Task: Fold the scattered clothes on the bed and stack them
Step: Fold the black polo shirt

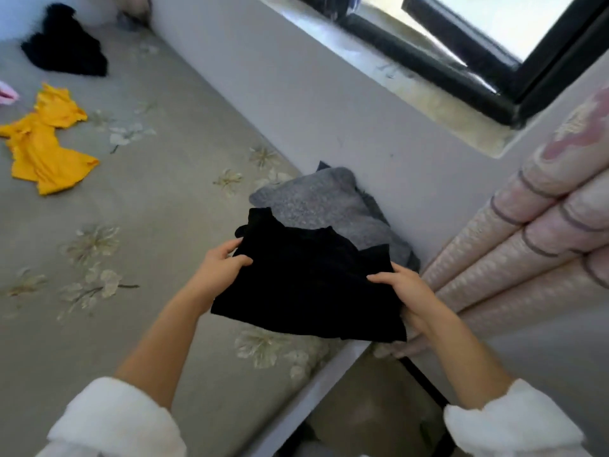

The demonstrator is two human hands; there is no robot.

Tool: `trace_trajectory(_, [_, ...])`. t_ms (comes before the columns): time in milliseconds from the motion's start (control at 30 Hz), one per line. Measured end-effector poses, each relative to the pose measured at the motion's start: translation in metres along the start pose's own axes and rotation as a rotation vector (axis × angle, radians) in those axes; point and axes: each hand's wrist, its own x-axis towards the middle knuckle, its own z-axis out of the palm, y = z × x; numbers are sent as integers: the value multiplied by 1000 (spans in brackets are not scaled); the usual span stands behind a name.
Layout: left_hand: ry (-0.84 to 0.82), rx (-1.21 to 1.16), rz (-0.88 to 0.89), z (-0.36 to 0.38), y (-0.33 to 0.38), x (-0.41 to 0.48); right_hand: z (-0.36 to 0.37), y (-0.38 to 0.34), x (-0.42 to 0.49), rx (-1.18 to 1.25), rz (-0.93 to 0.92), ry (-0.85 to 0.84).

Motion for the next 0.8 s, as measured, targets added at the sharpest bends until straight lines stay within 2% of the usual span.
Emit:
trace_trajectory(200, [-106,368,287,49,104,89,-36,-34,44,230,-99,191])
trace_trajectory(300, [-22,563,420,65,142,135,-38,-38,68,349,-110,247])
trace_trajectory(433, [164,695,515,83,162,188,-29,-18,100,441,-54,305])
trace_trajectory(500, [209,914,437,89,144,206,-24,-3,112,312,54,369])
trace_trajectory(567, [124,1060,279,98,111,211,-22,13,118,81,184,411])
trace_trajectory(633, [52,1121,247,113,77,207,-18,25,116,-211,199,439])
trace_trajectory(733, [13,1161,308,136,33,195,-9,35,114,-712,-67,459])
trace_trajectory(800, [-24,1202,300,145,12,191,-3,37,121,-898,-238,320])
